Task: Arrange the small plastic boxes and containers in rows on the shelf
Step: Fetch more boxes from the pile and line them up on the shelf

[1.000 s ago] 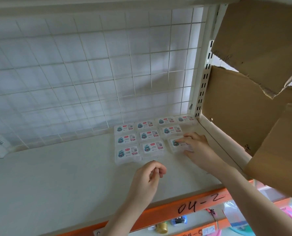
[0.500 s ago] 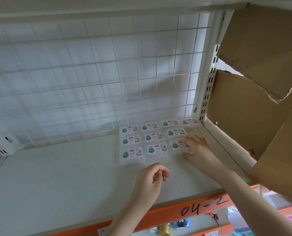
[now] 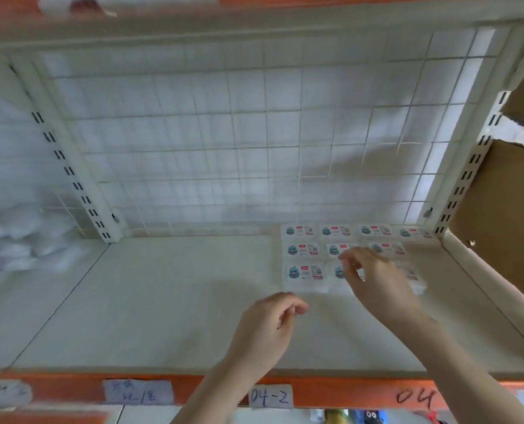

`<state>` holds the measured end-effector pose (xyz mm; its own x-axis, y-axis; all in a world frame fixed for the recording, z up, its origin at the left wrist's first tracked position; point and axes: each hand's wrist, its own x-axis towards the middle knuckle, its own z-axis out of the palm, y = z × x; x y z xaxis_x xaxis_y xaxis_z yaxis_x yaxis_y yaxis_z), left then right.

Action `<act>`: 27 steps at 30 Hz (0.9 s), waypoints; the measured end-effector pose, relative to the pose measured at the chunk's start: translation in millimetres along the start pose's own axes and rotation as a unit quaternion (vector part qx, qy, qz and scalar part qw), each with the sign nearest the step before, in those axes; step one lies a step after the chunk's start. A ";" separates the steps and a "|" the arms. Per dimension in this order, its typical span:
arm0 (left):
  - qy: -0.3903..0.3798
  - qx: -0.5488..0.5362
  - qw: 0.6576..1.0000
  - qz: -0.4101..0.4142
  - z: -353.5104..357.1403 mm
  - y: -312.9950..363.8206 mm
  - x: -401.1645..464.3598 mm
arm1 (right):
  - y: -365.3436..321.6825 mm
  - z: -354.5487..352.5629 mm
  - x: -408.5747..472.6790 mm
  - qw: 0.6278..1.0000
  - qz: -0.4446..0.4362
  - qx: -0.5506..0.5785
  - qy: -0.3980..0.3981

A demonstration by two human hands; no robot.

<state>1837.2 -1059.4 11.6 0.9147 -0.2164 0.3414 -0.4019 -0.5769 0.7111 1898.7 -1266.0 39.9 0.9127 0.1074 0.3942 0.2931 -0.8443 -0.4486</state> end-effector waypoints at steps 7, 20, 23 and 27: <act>0.109 0.083 0.985 -0.100 -110.8 -71.4 -55.0 | -101.8 69.9 25.5 0.992 -0.074 0.004 -0.102; 0.228 0.230 0.909 -0.264 -301.3 -169.2 -168.7 | -323.6 196.6 32.9 0.944 -0.212 0.029 -0.252; 0.249 0.252 0.888 -0.292 -330.2 -183.7 -185.3 | -360.8 217.9 33.5 0.938 -0.222 0.037 -0.265; 0.273 0.263 0.871 -0.311 -360.9 -204.3 -196.4 | -405.4 241.3 31.2 0.929 -0.238 0.056 -0.279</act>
<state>1724.2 -614.8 21.0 0.7334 0.5918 0.3346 0.3712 -0.7609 0.5322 1877.1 -793.7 40.6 0.6683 0.7361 0.1069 0.7008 -0.5749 -0.4224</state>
